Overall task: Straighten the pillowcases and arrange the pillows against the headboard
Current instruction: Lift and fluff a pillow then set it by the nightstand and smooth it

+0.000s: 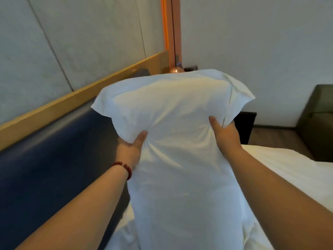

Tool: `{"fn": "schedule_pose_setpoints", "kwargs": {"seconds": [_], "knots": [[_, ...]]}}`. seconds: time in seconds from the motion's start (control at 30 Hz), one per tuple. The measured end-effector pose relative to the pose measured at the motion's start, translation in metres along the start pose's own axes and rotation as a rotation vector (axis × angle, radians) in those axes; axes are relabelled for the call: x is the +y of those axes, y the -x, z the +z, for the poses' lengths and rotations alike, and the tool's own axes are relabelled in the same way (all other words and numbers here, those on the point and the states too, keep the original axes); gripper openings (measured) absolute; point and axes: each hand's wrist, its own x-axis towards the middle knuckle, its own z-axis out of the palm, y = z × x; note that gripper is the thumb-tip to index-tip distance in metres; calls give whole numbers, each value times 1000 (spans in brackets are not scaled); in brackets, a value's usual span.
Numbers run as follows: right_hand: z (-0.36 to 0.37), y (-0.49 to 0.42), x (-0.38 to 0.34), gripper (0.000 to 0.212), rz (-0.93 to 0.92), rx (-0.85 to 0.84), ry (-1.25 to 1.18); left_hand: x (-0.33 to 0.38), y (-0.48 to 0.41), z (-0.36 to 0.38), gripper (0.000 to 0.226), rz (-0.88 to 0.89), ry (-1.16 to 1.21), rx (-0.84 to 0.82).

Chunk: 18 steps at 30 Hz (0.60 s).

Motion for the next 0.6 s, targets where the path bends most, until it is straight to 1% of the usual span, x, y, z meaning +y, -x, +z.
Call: {"fn": "schedule_pose_setpoints", "kwargs": {"seconds": [0.03, 0.07, 0.13, 0.27, 0.4, 0.47, 0.6], "knots": [[3, -8, 8, 75, 5, -1, -26, -5, -7, 6, 74, -20, -15, 15], [6, -15, 16, 72, 6, -4, -48, -8, -10, 11, 74, -49, -33, 24], [12, -17, 32, 71, 37, -34, -70, -18, -12, 14, 74, -106, -66, 37], [24, -13, 47, 64, 141, -101, -80, -26, -4, 6, 72, -160, -105, 88], [36, -1, 43, 71, 165, -128, -33, -27, 3, -12, 69, -212, -98, 113], [40, 5, 38, 70, 176, -124, -29, -25, 6, -21, 70, -213, -85, 108], [34, -2, 13, 57, 77, -66, -19, -11, 5, -20, 66, -197, -2, 100]]}}
